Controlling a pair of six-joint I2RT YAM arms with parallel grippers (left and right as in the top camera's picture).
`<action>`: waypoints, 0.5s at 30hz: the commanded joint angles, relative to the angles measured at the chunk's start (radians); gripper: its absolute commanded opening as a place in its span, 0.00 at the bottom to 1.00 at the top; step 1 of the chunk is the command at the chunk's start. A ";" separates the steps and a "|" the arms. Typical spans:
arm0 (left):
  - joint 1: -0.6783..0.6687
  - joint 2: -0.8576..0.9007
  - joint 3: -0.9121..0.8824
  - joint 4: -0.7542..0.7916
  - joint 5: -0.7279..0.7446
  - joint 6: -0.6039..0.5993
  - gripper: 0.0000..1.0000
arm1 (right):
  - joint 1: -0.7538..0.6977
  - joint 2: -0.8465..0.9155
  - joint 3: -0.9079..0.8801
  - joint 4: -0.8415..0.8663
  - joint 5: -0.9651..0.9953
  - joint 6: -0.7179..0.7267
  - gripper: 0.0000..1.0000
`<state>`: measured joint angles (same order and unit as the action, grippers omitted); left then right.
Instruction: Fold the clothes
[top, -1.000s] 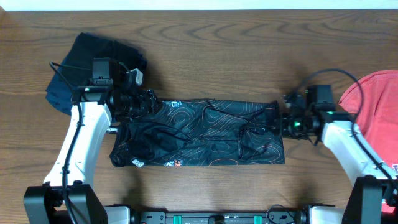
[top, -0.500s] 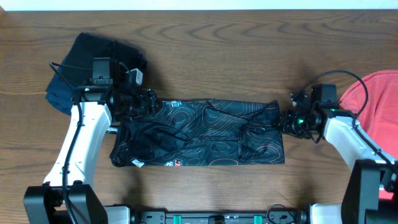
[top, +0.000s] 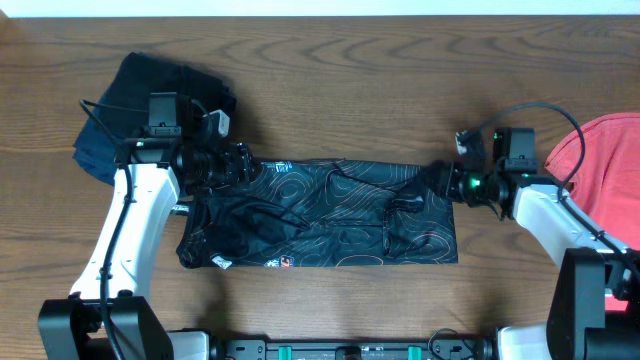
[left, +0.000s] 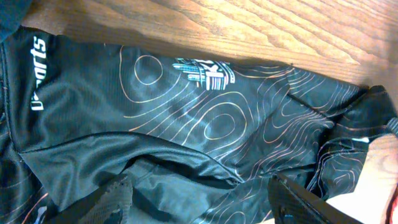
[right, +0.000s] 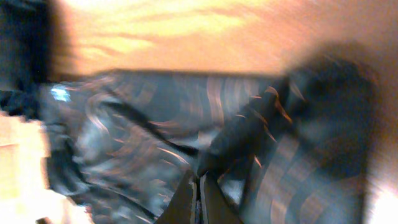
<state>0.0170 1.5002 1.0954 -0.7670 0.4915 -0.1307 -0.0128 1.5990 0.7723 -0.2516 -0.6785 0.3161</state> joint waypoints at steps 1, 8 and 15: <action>0.003 -0.013 0.016 -0.002 0.005 0.006 0.72 | 0.035 0.005 0.011 0.069 -0.095 0.143 0.01; 0.003 -0.013 0.016 -0.002 0.005 0.006 0.72 | 0.076 0.005 0.011 0.198 -0.083 0.229 0.43; 0.003 -0.013 0.016 -0.002 0.005 0.006 0.72 | -0.010 0.004 0.011 0.150 -0.151 0.164 0.30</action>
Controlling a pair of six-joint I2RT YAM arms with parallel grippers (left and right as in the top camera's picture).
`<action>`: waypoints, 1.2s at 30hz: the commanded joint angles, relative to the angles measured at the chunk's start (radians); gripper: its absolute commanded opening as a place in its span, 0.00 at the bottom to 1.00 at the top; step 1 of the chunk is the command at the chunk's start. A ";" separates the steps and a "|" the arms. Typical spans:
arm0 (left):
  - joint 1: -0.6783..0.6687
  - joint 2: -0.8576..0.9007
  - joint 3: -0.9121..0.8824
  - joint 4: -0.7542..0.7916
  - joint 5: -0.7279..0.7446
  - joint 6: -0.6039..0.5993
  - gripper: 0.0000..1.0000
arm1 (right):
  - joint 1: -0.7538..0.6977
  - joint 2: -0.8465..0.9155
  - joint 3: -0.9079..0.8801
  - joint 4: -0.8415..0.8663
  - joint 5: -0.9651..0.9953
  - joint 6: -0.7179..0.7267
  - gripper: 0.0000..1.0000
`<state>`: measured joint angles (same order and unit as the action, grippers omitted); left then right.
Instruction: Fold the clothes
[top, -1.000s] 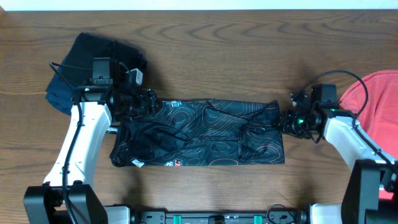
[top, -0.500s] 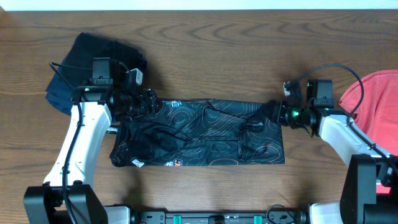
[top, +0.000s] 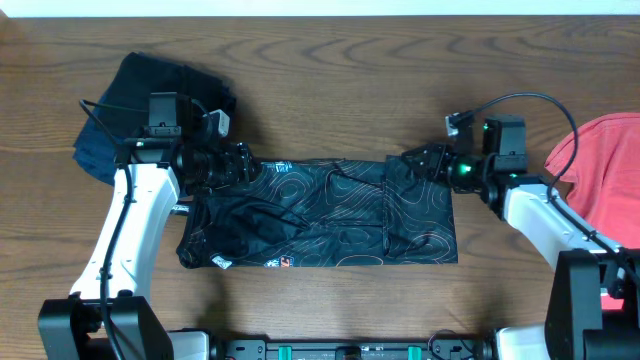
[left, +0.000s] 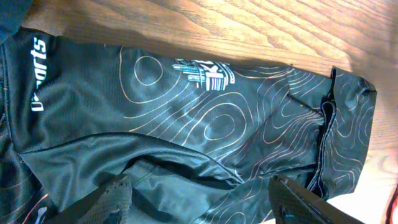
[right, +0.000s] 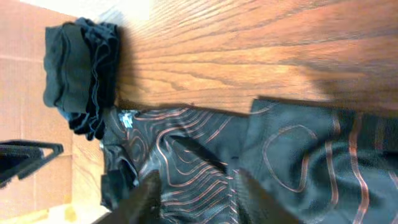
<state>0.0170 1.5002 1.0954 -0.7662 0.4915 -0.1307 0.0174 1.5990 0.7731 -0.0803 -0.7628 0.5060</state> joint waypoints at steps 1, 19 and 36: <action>0.003 -0.013 0.016 -0.003 0.005 0.006 0.73 | -0.050 0.004 0.010 -0.049 -0.093 -0.050 0.31; 0.003 -0.013 0.016 -0.003 0.005 0.006 0.73 | 0.319 0.004 -0.016 -0.538 0.401 -0.259 0.15; 0.003 -0.014 0.016 -0.023 0.006 0.006 0.73 | 0.136 -0.257 -0.022 -0.561 0.145 -0.423 0.46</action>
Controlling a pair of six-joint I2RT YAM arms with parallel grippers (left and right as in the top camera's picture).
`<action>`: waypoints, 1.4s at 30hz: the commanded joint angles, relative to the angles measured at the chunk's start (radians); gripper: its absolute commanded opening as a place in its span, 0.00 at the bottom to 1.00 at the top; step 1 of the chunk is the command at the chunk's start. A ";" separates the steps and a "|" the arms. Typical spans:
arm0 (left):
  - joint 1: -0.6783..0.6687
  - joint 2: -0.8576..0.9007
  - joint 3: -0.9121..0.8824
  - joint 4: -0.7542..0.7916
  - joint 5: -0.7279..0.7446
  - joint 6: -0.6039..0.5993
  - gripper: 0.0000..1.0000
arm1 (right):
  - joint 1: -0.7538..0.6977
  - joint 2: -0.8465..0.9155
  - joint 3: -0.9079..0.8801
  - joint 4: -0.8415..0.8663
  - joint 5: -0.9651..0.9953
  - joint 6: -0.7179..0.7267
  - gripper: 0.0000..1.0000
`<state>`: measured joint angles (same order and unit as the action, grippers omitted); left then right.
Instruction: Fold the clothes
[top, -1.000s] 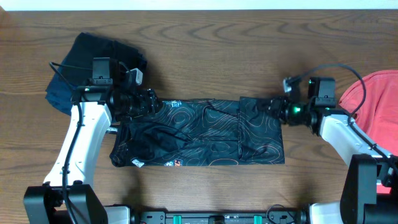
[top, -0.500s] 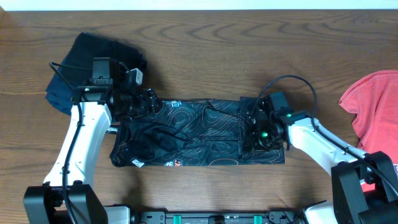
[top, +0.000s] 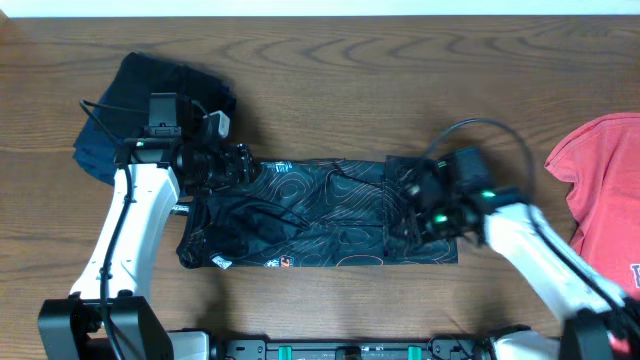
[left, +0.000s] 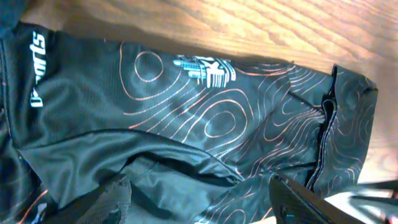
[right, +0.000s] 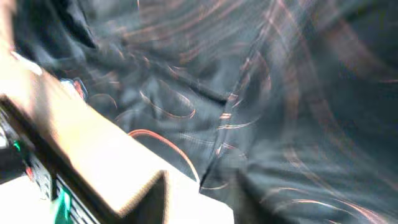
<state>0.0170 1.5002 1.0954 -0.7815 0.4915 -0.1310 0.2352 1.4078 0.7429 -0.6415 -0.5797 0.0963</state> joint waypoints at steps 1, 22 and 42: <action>0.003 -0.014 0.016 -0.011 0.006 0.006 0.73 | -0.121 -0.080 0.008 -0.002 -0.038 -0.014 0.53; 0.003 -0.209 0.017 -0.053 0.051 0.006 1.00 | -0.463 0.299 0.008 0.062 -0.103 -0.133 0.56; 0.003 -0.344 0.017 -0.093 0.046 0.014 0.98 | -0.458 0.375 0.012 0.176 -0.188 -0.199 0.04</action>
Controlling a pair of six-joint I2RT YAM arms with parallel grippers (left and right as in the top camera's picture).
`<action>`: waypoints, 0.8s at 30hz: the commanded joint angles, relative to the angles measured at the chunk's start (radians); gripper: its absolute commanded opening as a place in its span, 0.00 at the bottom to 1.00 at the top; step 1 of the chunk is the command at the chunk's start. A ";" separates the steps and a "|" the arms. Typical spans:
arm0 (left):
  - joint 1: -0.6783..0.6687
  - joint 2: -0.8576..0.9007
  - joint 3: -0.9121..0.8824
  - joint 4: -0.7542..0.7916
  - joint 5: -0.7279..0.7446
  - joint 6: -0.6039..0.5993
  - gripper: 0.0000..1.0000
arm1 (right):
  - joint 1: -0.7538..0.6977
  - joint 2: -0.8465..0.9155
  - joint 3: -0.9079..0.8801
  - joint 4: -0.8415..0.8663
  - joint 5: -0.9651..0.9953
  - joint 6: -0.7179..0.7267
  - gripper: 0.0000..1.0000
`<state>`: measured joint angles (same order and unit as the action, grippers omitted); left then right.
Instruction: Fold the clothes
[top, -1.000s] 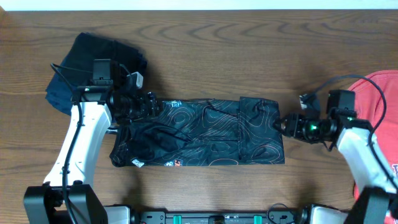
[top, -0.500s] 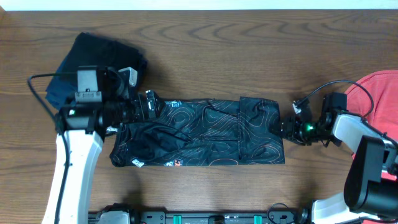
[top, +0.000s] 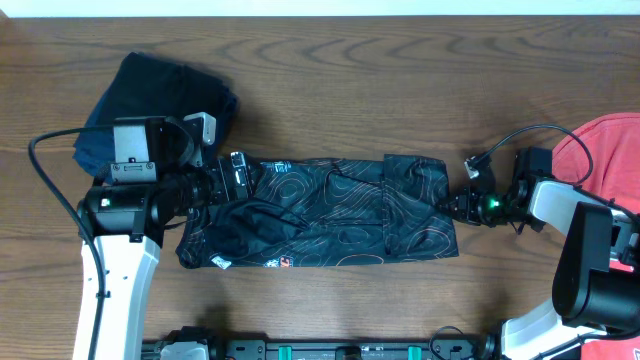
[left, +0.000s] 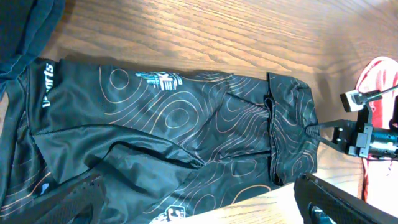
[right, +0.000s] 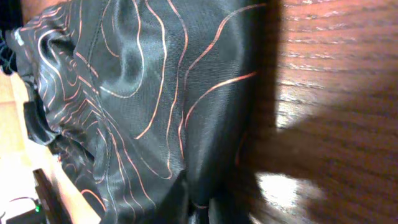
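A black shirt with orange contour lines (top: 320, 215) lies spread flat across the middle of the table, also filling the left wrist view (left: 174, 124). My left gripper (top: 240, 178) hangs above the shirt's upper left end, open, with its fingers (left: 81, 199) far apart and nothing between them. My right gripper (top: 457, 205) is low at the shirt's right edge, shut on the hem. In the right wrist view the shirt's cloth (right: 143, 93) runs into the shut right gripper (right: 208, 214).
A pile of dark navy clothes (top: 160, 100) sits at the back left, just behind my left arm. A red shirt (top: 600, 165) lies at the right edge, beside my right arm. Bare wooden table (top: 340, 80) stretches behind the black shirt.
My right gripper was open over the shirt's right part; now it is at the right edge, shut on the hem. My left gripper has lifted, and its camera sees the whole shirt.
At first my right gripper held the bunched upper right end of the shirt. Then that end lay flat and the gripper stood open beside it. Later it was over the right part, and now it grips the right hem. The left gripper stayed open throughout.
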<state>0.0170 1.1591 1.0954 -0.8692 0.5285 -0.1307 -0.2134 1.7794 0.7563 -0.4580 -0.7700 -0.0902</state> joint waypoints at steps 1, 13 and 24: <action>0.003 -0.003 0.017 -0.005 0.009 0.027 0.98 | -0.018 -0.004 0.003 -0.016 0.009 -0.012 0.02; 0.003 -0.003 0.017 -0.005 0.010 0.044 0.98 | -0.131 -0.188 0.181 -0.250 0.238 0.035 0.01; 0.003 -0.003 0.017 0.003 0.009 0.044 0.98 | 0.162 -0.298 0.212 -0.396 0.405 0.163 0.01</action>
<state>0.0170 1.1591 1.0954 -0.8661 0.5285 -0.1036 -0.1387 1.5009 0.9554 -0.8444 -0.4358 0.0032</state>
